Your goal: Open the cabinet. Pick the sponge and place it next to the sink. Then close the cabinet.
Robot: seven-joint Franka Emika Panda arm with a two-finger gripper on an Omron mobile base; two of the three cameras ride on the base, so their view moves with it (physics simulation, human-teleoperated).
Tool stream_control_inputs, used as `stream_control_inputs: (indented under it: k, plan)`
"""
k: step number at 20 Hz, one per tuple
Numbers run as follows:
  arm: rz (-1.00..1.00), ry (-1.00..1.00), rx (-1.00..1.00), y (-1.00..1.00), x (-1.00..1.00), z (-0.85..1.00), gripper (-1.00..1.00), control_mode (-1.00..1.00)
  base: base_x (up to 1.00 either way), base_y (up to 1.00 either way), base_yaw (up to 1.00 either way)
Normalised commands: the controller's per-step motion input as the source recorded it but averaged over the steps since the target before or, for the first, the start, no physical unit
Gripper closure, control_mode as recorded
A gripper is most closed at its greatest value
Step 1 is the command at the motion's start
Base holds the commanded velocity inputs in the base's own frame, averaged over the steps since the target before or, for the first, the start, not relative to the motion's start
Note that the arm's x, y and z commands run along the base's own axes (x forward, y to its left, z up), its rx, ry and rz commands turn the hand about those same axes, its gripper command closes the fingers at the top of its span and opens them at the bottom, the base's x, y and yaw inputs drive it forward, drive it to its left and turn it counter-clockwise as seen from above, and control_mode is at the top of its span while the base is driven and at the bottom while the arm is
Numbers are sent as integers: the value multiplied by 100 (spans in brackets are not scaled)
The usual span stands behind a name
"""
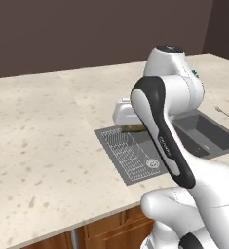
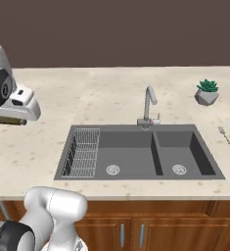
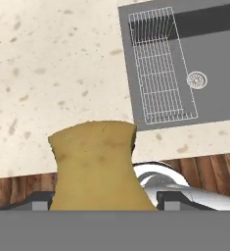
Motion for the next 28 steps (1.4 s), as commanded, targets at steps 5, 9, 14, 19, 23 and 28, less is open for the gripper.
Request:
stream_control_inputs:
  k: [5, 9, 14, 19, 23, 28]
  plan:
    - [2, 11, 0, -1, 15, -52, 100, -100, 0, 0, 0]
    - [0, -1, 0, -5, 15, -88, 100, -100, 0, 0, 0]
    - [0, -5, 0, 0, 22, -87, 100, -100, 0, 0, 0]
    - [-2, -5, 0, 16, 27, -57, 100, -100, 0, 0, 0]
    - [-8, 0, 0, 40, 39, -5, 100, -100, 0, 0, 0]
    - [-11, 0, 0, 46, 57, -11, 100, -100, 0, 0, 0]
